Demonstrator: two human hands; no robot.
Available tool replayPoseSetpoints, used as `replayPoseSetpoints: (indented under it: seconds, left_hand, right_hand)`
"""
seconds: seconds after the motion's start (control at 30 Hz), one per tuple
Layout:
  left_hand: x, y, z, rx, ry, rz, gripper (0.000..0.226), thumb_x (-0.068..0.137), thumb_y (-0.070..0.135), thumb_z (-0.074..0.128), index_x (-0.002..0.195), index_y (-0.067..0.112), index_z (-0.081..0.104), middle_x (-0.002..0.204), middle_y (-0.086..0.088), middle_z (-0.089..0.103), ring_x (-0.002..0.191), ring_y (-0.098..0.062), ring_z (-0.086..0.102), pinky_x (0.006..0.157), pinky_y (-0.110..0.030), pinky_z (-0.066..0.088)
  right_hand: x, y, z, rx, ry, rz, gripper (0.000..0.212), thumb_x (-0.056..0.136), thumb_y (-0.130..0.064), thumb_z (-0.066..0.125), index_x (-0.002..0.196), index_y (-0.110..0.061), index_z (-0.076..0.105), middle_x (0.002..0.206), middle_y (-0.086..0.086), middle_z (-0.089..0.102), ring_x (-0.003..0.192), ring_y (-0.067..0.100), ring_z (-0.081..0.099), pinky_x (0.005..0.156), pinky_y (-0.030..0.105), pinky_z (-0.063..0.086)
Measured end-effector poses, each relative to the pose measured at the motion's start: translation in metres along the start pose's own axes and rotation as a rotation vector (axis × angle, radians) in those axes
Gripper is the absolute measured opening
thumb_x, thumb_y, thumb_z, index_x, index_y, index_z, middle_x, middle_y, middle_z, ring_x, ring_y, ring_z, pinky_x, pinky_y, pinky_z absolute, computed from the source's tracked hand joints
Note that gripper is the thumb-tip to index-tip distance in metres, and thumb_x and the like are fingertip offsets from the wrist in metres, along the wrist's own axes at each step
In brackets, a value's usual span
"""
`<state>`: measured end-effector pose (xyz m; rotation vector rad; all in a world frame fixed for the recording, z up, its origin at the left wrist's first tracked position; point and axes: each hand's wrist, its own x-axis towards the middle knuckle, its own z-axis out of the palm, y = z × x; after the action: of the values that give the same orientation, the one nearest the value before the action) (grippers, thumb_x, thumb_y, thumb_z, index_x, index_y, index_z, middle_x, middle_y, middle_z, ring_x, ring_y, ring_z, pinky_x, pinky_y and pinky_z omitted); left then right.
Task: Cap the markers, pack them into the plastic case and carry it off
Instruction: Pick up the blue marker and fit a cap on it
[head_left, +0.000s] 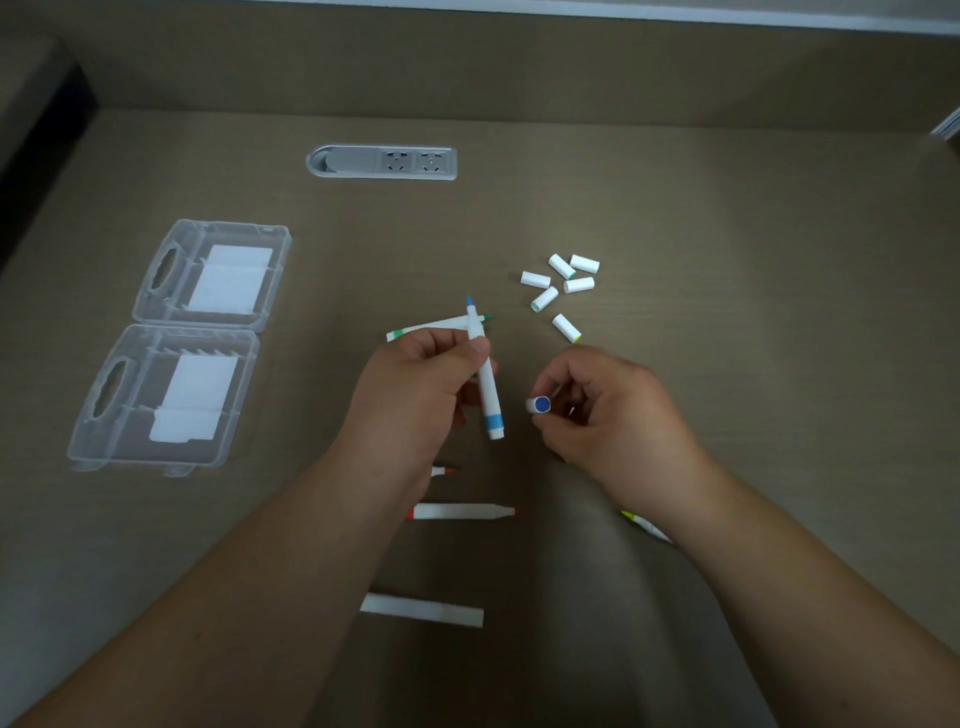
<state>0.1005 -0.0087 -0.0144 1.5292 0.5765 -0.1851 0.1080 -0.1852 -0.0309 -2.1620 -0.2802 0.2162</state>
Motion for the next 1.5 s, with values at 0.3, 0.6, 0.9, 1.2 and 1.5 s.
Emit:
replayPoseSetpoints:
  seconds: [0.3, 0.6, 0.9, 1.2, 1.5]
  left_hand:
    - [-0.005, -0.008, -0.002, -0.060, 0.009, 0.002, 0.018, 0.094, 0.020, 0.065, 0.078, 0.022, 0.073, 0.075, 0.003, 0.075, 0.068, -0.014, 0.065, 0.074, -0.040, 0.049]
    - [-0.011, -0.009, -0.010, -0.032, 0.013, -0.013, 0.021, 0.094, 0.024, 0.065, 0.075, 0.025, 0.074, 0.085, -0.005, 0.078, 0.064, -0.009, 0.063, 0.058, -0.028, 0.047]
    - [-0.008, -0.012, -0.014, -0.023, 0.007, -0.012, 0.012, 0.095, 0.025, 0.065, 0.086, 0.022, 0.074, 0.083, 0.000, 0.077, 0.065, -0.007, 0.065, 0.062, -0.027, 0.046]
    - [0.007, -0.003, -0.009, -0.002, 0.010, -0.013, 0.010, 0.095, 0.026, 0.065, 0.090, 0.023, 0.073, 0.078, 0.005, 0.076, 0.068, -0.008, 0.064, 0.075, -0.036, 0.053]
    - [0.024, 0.014, 0.006, -0.050, 0.002, 0.022, 0.008, 0.094, 0.023, 0.066, 0.091, 0.018, 0.072, 0.079, 0.001, 0.075, 0.058, -0.008, 0.065, 0.067, -0.037, 0.056]
  right_hand:
    - [0.032, 0.012, 0.020, -0.573, -0.054, -0.118, 0.013, 0.085, -0.024, 0.062, 0.091, -0.015, 0.068, 0.092, 0.003, 0.060, 0.088, 0.022, 0.057, 0.076, 0.036, 0.050]
    - [0.044, 0.007, 0.007, -0.564, 0.108, -0.031, 0.013, 0.081, -0.020, 0.061, 0.073, -0.011, 0.068, 0.080, 0.006, 0.058, 0.075, 0.027, 0.058, 0.063, 0.032, 0.046]
    - [0.082, 0.031, -0.002, -0.629, 0.134, 0.212, 0.022, 0.086, -0.025, 0.063, 0.066, -0.016, 0.061, 0.078, 0.007, 0.060, 0.074, 0.027, 0.058, 0.061, 0.028, 0.038]
    - [0.047, -0.014, -0.006, 0.111, 0.103, 0.377, 0.003, 0.085, -0.017, 0.072, 0.083, -0.015, 0.071, 0.067, -0.004, 0.064, 0.046, -0.001, 0.051, 0.046, 0.013, 0.040]
    - [0.038, -0.031, -0.015, 1.070, -0.220, 0.901, 0.010, 0.090, -0.015, 0.061, 0.097, -0.008, 0.064, 0.063, 0.002, 0.053, 0.046, 0.007, 0.041, 0.036, 0.015, 0.028]
